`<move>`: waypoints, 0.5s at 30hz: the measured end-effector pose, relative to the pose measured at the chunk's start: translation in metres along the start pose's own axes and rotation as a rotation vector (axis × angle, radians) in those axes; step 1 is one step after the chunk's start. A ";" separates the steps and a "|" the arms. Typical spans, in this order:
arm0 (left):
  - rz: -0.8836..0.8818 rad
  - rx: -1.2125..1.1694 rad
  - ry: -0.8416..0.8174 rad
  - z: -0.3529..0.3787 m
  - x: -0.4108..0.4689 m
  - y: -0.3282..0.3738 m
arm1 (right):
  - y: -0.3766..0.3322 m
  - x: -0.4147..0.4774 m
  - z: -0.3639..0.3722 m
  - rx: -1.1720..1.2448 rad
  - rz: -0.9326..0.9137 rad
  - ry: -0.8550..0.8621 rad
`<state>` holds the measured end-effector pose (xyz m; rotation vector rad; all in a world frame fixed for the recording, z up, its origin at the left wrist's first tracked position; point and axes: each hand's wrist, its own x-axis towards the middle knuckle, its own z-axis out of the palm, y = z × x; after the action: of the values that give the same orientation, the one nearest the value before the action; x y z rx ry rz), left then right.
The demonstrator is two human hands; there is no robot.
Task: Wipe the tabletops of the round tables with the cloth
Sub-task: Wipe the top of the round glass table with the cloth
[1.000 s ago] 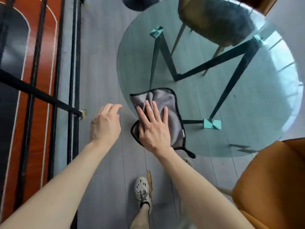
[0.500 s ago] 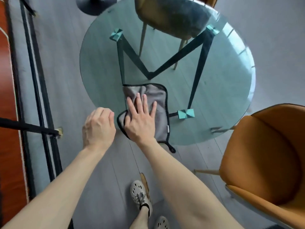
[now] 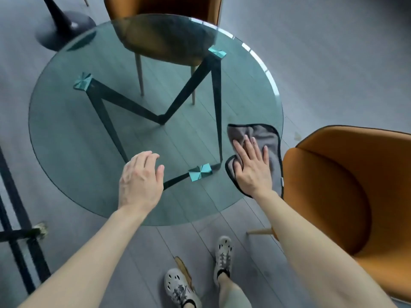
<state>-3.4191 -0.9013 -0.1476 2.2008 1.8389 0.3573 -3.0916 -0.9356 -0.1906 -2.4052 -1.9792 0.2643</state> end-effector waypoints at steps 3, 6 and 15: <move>0.005 0.014 0.003 -0.001 0.019 0.005 | 0.035 0.061 -0.016 0.048 0.211 0.024; -0.038 0.042 0.024 -0.004 0.043 0.000 | -0.012 0.081 -0.018 0.058 0.211 0.083; -0.220 0.120 0.016 -0.006 0.133 0.012 | 0.003 0.117 -0.020 -0.043 -0.958 -0.124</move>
<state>-3.3875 -0.7724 -0.1344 2.0448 2.1365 0.2273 -3.0640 -0.8203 -0.1849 -1.2148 -2.8959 0.3286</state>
